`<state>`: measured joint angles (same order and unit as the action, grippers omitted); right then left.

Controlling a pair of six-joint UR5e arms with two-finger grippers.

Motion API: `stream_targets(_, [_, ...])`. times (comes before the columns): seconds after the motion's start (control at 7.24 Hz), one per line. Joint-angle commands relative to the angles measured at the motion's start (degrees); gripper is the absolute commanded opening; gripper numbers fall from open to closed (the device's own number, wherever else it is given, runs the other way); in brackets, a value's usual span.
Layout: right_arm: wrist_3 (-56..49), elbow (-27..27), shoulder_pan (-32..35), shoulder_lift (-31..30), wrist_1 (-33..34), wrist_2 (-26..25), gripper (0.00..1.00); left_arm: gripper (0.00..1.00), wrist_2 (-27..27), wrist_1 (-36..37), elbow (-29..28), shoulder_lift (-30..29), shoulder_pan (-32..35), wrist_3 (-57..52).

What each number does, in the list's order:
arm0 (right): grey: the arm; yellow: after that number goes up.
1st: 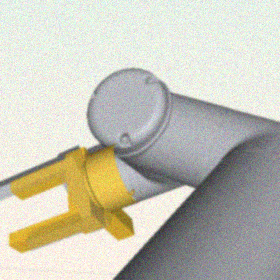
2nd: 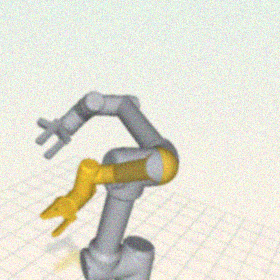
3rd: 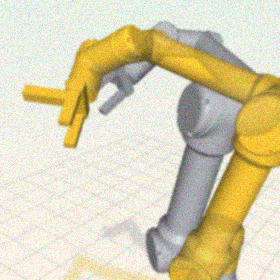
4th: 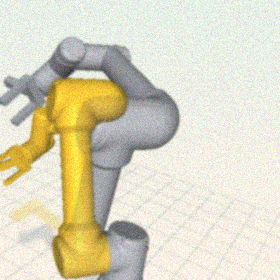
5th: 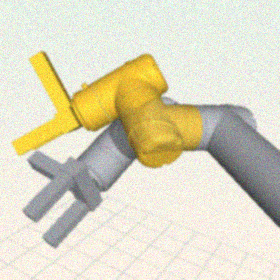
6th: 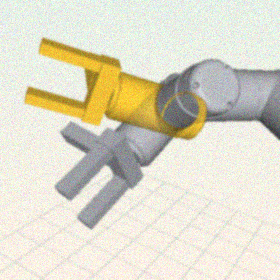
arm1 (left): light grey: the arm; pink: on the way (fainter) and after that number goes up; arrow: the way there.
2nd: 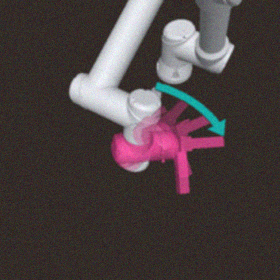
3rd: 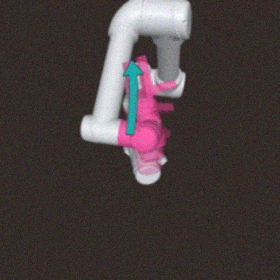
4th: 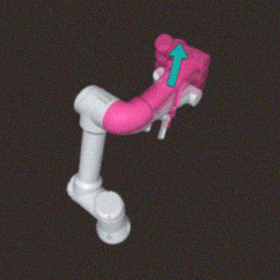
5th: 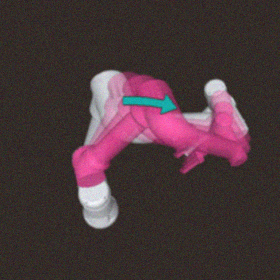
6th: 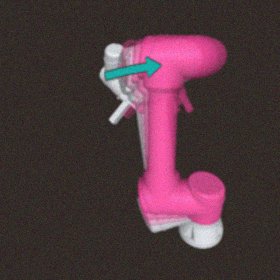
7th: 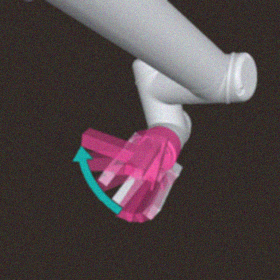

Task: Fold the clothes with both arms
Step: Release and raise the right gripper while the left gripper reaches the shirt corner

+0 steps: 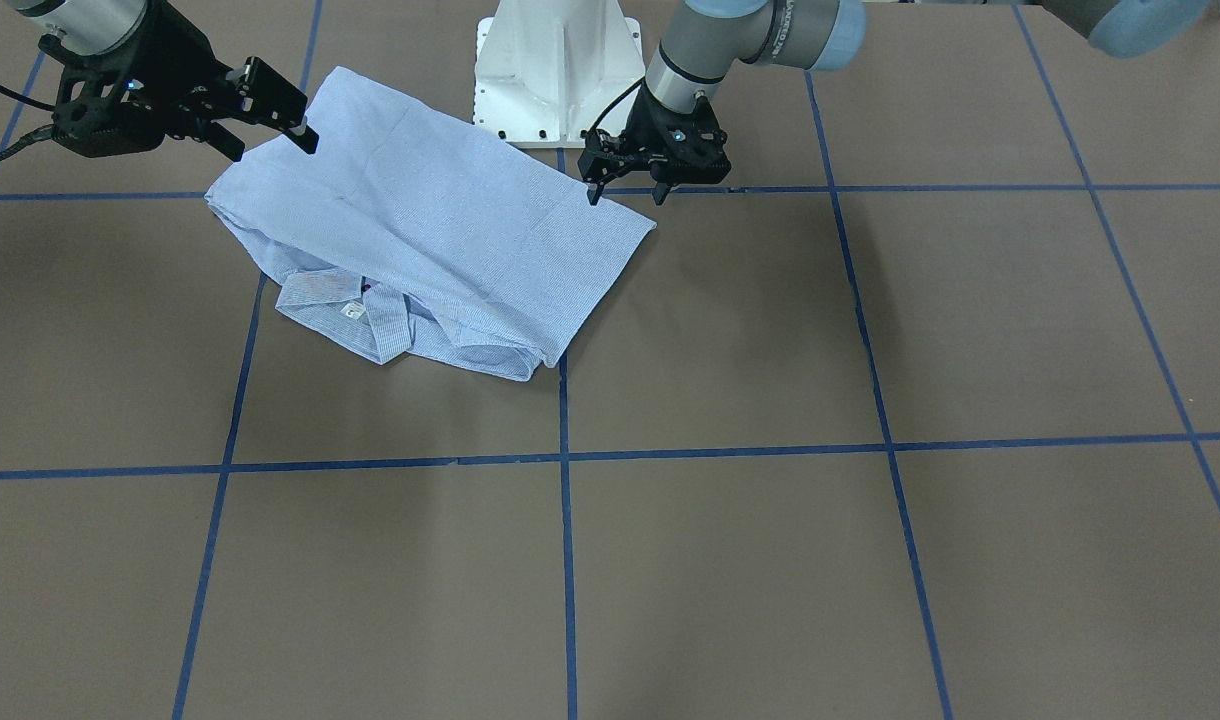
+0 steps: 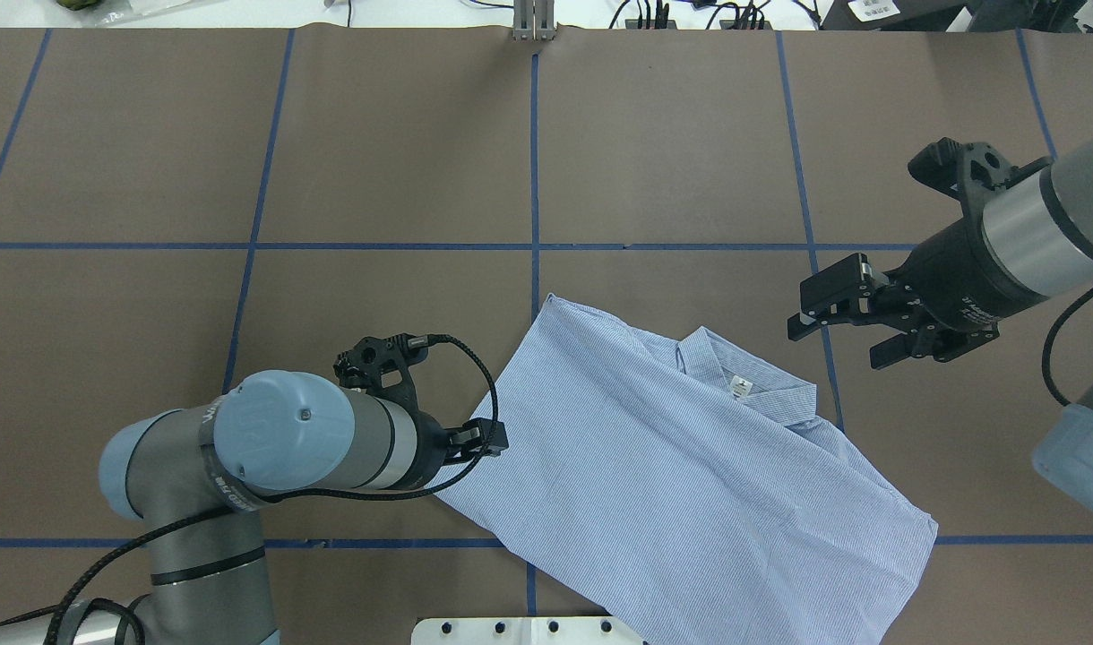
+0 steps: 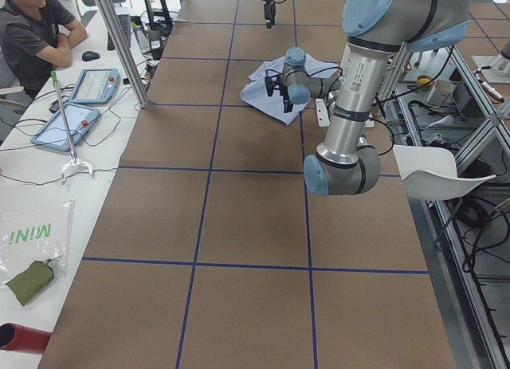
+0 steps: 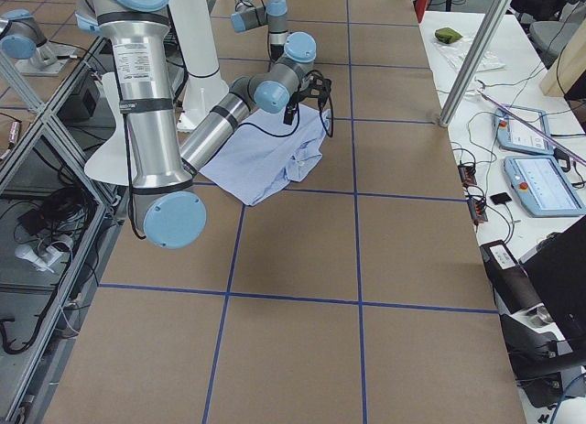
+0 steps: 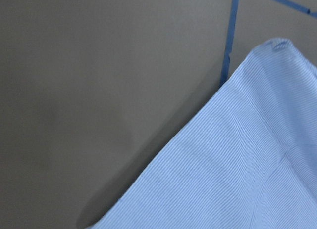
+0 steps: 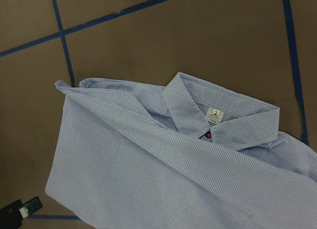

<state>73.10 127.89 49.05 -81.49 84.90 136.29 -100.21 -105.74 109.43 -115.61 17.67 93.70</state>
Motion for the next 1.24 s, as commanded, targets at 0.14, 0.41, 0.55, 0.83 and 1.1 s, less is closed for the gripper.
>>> stream_targets(0.14, [0.02,-0.09,0.09,0.55,0.09,-0.41,1.0,0.96,0.28,-0.26,-3.25,0.03,-0.53,0.52])
stream_targets(0.41, [0.02,-0.01,-0.18,0.63,0.0,-1.63,1.0,0.95,0.28,-0.35,-3.61,0.12,-0.71,0.52])
stream_targets(0.55, [0.02,-0.09,-0.18,0.89,0.09,-1.64,1.0,0.95,0.28,-0.43,-5.0,-0.14,-1.14,0.52])
stream_targets(0.83, [0.02,-0.01,-0.27,0.9,0.09,-1.73,1.0,0.94,0.28,-0.52,-5.98,-0.32,-1.32,0.52])
stream_targets(1.1, [0.02,-0.01,-0.18,0.9,0.09,-1.73,1.0,0.87,0.2,-0.52,-6.77,-0.58,-1.32,1.3])
